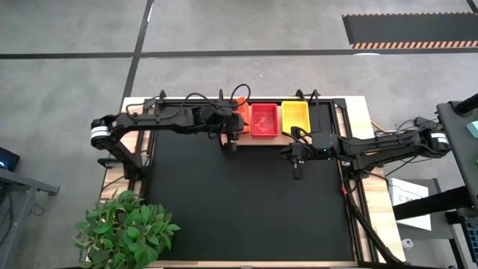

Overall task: Stack baskets on shelf by color
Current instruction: Stack the orange basket on top of the orange basket on the shelf

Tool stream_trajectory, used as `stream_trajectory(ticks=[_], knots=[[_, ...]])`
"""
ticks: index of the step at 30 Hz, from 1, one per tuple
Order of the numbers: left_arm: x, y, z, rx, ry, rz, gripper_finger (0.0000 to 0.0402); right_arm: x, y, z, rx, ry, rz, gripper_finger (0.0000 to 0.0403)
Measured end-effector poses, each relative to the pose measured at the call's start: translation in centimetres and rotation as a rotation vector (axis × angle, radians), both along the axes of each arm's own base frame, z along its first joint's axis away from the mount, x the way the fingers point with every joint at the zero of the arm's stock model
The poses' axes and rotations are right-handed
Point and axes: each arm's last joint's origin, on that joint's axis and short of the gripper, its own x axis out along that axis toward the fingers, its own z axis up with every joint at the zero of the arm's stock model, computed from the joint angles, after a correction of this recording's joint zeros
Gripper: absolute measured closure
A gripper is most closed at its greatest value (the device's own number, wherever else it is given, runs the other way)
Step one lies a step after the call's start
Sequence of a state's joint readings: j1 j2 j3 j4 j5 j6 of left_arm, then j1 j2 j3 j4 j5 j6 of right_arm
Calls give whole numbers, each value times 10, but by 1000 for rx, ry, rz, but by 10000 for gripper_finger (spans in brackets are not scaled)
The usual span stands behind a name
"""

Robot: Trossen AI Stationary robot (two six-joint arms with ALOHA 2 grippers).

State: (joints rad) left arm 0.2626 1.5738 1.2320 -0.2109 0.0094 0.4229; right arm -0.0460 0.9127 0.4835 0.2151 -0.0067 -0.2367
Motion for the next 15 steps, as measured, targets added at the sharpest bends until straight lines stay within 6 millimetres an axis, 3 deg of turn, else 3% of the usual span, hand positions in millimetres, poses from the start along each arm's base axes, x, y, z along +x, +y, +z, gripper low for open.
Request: stream_trajectory(ticks=[6,15], knots=[[-5,-3,-5,19,82,131,281,0,0,0,0,1,0,394],[-1,4,-20,19,148,165,281,0,0,0,0,2,0,394]])
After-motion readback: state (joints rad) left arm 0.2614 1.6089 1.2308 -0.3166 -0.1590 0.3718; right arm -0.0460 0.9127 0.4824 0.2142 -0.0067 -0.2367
